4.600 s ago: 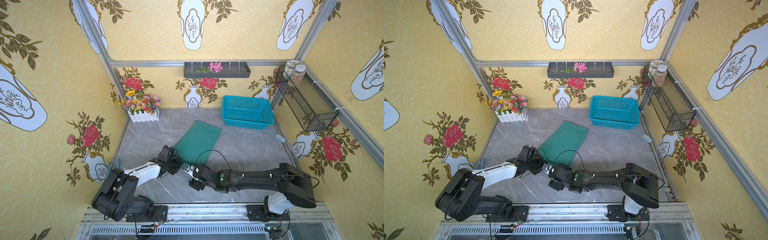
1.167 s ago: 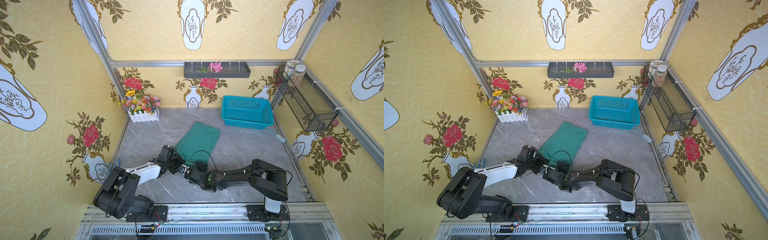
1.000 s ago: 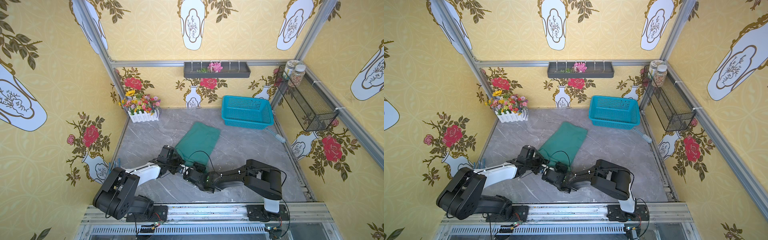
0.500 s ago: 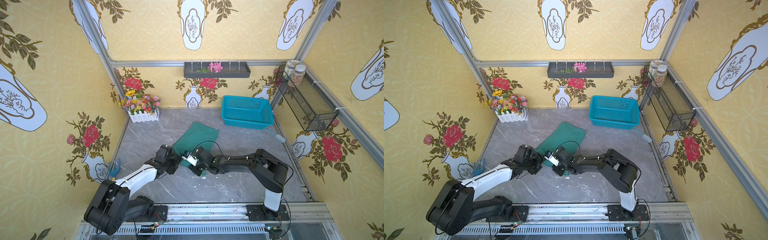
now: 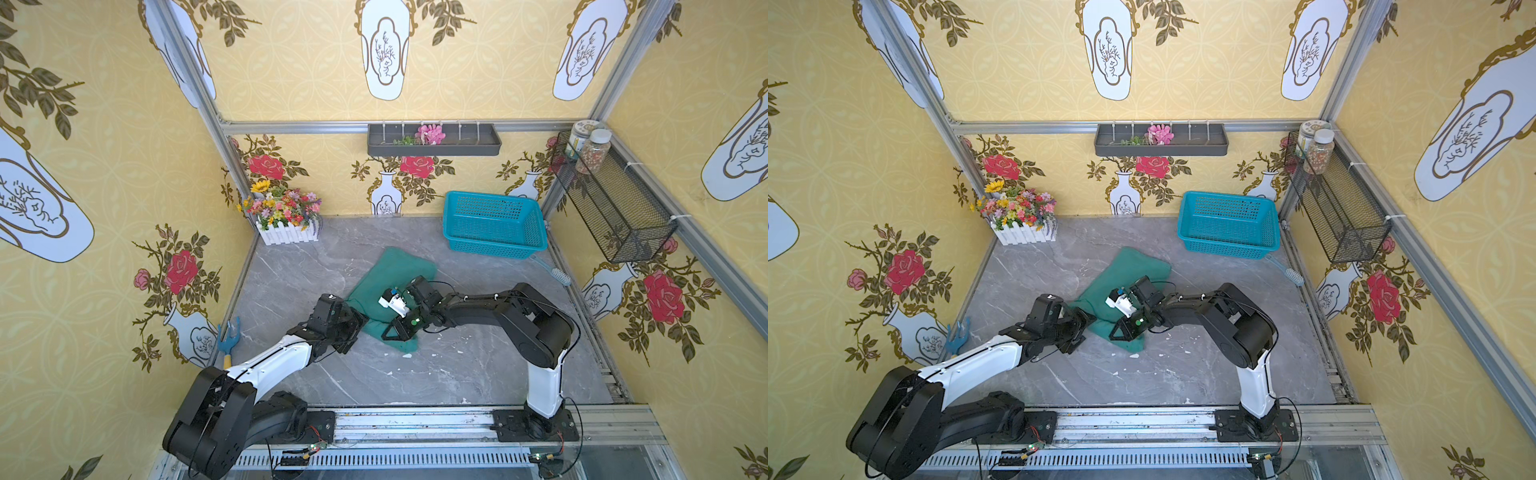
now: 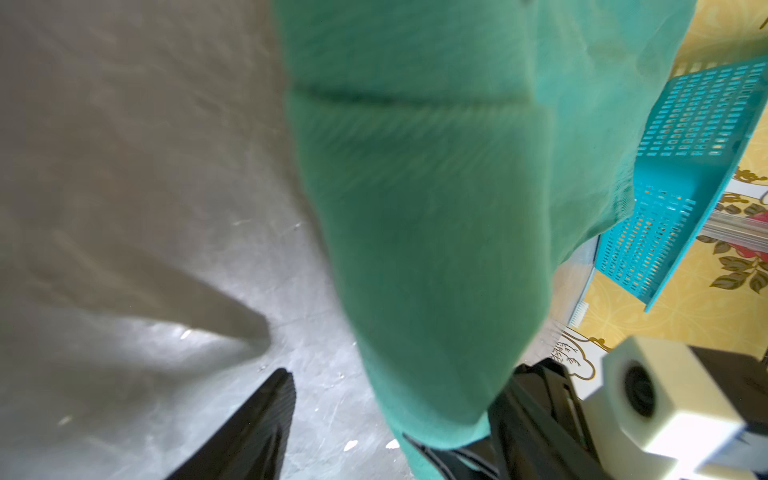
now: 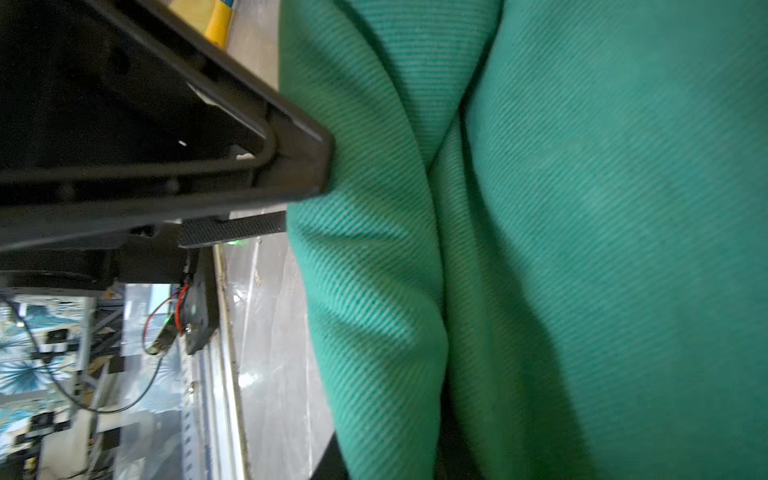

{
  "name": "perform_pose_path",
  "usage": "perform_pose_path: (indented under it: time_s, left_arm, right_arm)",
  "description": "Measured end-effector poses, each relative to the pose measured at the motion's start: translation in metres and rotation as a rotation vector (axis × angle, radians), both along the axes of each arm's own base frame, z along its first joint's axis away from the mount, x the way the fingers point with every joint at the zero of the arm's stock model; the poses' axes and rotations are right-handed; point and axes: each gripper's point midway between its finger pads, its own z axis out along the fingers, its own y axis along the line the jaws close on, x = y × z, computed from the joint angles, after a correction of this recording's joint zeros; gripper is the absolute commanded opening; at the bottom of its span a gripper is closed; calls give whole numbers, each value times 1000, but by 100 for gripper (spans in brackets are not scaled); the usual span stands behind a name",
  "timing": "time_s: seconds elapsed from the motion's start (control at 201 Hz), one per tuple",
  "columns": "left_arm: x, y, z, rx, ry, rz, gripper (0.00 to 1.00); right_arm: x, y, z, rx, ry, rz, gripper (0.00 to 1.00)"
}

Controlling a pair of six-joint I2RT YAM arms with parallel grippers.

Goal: Roll up the long pants
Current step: Roll the long pant at the center of the board.

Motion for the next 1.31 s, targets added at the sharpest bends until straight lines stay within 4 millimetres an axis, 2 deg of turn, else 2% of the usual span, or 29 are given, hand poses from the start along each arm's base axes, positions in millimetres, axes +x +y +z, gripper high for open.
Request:
perform_pose_path:
  time_s: [0.184, 0.399, 0.518, 0.543, 0.568, 0.648, 0.777, 0.862, 0.932, 1.042, 1.201, 1.306]
  left_arm:
    - [3, -5, -9, -19, 18, -3, 67]
    - [9, -12, -18, -32, 41, -10, 38]
    - [12, -14, -21, -32, 60, -12, 23]
    - [12, -15, -21, -32, 62, -14, 21]
    - [13, -15, -22, -31, 64, -15, 20]
    - [14, -16, -22, -30, 69, -16, 17]
    - [15, -17, -23, -27, 74, -17, 15]
    - [16, -17, -23, -27, 75, -16, 15]
    - [15, -17, -23, -27, 75, -16, 15]
    - [15, -16, -23, -27, 74, -16, 15]
    - [14, -16, -24, -27, 75, -15, 15]
    - [14, -16, -24, -29, 75, -14, 15]
  right_arm:
    - [-3, -2, 4, 61, 153, -17, 16]
    - [-3, -1, 5, 73, 240, -41, 20]
    - [-1, -3, 7, 55, 247, -66, 37]
    - [-1, -4, 10, 47, 242, -77, 47]
    - [0, -4, 11, 47, 235, -80, 52]
    - [3, -9, 21, 24, 191, -111, 63]
    - [9, -17, 37, -51, 38, -164, 69]
    - [11, -22, 41, -142, -104, -191, 72]
    - [5, -21, 45, -225, -265, -182, 75]
    - [-15, -9, 57, -306, -562, -110, 75]
    - [-15, -19, 49, -474, -868, -79, 76]
    - [-18, -14, 44, -529, -1001, -33, 75]
